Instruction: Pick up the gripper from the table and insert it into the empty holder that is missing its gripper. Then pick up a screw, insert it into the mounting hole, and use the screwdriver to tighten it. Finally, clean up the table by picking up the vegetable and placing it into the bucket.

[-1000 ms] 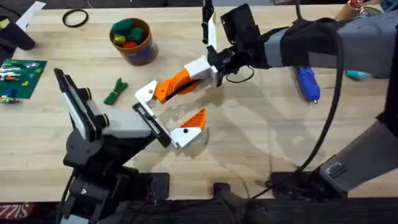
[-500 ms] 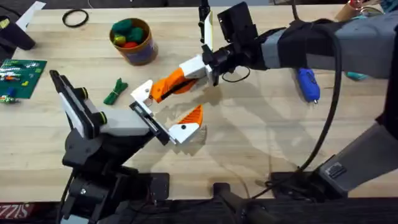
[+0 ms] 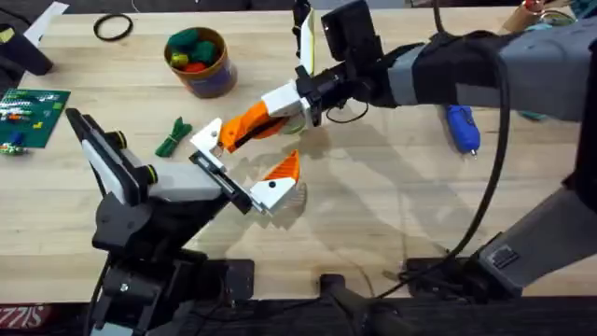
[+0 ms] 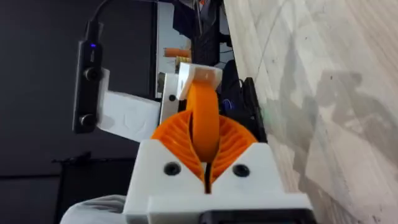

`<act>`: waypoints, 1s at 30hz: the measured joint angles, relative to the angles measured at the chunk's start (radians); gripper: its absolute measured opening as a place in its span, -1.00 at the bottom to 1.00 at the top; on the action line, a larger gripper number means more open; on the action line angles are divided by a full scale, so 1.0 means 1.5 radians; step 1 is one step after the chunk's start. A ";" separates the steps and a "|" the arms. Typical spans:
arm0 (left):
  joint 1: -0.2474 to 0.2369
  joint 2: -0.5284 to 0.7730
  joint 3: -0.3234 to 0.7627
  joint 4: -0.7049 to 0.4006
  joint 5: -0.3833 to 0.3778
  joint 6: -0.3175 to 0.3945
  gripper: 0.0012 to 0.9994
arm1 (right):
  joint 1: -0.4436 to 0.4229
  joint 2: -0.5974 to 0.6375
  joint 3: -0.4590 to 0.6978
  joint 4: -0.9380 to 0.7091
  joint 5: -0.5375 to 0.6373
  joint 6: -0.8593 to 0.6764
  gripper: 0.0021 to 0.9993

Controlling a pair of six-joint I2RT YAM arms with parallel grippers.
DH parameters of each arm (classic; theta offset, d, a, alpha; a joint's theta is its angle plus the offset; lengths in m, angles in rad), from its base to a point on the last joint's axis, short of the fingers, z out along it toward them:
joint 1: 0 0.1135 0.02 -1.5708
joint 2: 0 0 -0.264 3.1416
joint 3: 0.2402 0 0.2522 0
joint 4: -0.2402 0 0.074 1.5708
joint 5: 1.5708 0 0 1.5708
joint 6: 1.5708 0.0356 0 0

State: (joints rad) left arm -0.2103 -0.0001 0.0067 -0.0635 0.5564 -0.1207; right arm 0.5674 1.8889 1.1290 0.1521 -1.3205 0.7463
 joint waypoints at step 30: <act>0.015 0.001 0.012 -0.033 0.112 -0.004 0.99 | 0.030 0.017 -0.001 0.021 0.005 0.020 -0.99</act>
State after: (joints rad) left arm -0.1882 0.0010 0.0250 -0.1127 0.7246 -0.1261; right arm 0.6125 1.9138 1.1282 0.1838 -1.3137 0.7769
